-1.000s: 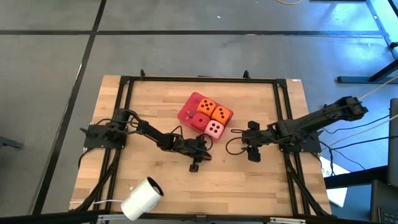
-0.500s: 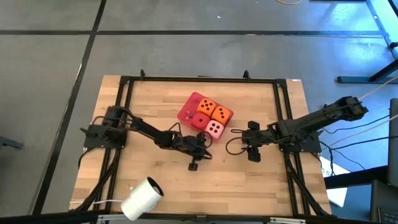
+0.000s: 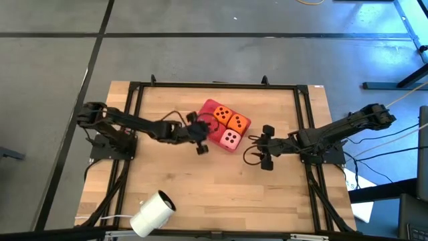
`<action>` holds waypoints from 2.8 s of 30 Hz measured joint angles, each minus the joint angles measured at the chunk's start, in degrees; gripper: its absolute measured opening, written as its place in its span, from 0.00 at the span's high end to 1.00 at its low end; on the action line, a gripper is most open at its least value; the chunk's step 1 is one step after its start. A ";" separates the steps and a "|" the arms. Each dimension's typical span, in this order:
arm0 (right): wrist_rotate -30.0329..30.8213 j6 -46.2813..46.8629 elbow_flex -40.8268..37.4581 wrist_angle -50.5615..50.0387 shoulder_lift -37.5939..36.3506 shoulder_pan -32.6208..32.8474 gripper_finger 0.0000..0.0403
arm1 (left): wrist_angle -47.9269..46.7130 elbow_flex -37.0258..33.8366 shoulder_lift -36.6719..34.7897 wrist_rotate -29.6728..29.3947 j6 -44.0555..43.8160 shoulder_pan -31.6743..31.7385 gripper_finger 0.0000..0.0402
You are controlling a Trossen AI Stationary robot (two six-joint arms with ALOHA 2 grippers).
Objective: Pick & Place Dice
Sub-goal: Put the small red die into the red bin, then put the small light green die into the red bin
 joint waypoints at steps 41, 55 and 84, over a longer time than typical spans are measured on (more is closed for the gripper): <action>6.34 5.42 0.00 7.71 0.00 -0.04 0.46 | -0.51 -1.94 9.24 3.43 -7.07 14.98 0.68; 3.01 28.10 -0.02 -17.94 0.00 -0.02 0.46 | -2.72 -1.79 2.24 1.88 -4.66 13.52 0.68; 0.59 22.90 0.11 -16.81 14.46 1.45 0.46 | -3.07 -1.72 -4.59 1.72 -5.09 7.44 0.75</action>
